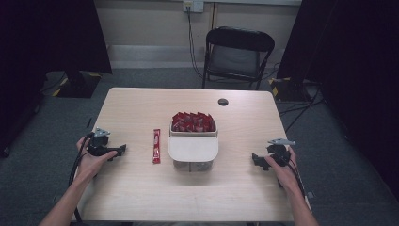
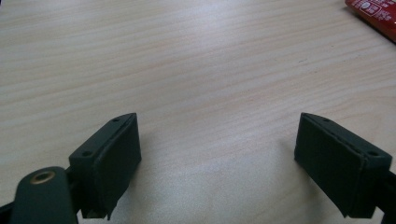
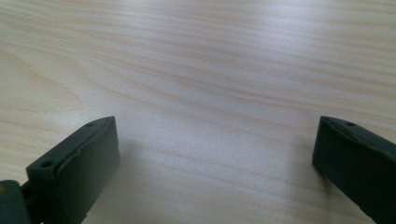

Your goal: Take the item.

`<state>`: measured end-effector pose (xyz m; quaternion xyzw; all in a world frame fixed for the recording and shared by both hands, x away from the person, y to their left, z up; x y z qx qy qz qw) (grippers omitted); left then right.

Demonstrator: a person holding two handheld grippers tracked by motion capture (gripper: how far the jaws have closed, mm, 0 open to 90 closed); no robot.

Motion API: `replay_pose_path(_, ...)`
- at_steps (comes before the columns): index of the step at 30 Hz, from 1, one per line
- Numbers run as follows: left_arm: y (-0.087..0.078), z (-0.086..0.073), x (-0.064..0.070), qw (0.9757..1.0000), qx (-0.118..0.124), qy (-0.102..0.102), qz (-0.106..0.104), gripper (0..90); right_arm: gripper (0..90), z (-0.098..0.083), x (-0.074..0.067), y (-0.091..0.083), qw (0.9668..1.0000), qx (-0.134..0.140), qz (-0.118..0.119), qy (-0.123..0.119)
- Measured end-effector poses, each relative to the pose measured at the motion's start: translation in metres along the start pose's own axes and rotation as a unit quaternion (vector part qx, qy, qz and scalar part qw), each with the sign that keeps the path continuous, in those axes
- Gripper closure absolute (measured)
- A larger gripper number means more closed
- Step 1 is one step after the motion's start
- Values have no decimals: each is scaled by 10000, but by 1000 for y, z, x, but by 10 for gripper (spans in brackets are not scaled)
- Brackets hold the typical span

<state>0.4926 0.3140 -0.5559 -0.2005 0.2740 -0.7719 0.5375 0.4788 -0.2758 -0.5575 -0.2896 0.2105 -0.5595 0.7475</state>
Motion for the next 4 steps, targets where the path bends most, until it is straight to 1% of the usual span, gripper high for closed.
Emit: replay_pose_path(4, 0, 0, 0, 10000, -14, -9, 44, 134, 1, 0, 0, 0, 10000, 0, -4, 4)
Point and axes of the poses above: each handheld gripper's, and its own axes: y roughly forward along the jaws, z roughly out of its top, x roughly to its right, the point moved 8 cm from there along y, roughly forward along the jaws, and after that the axes turned 3 degrees about x, right-handed, at the moved point
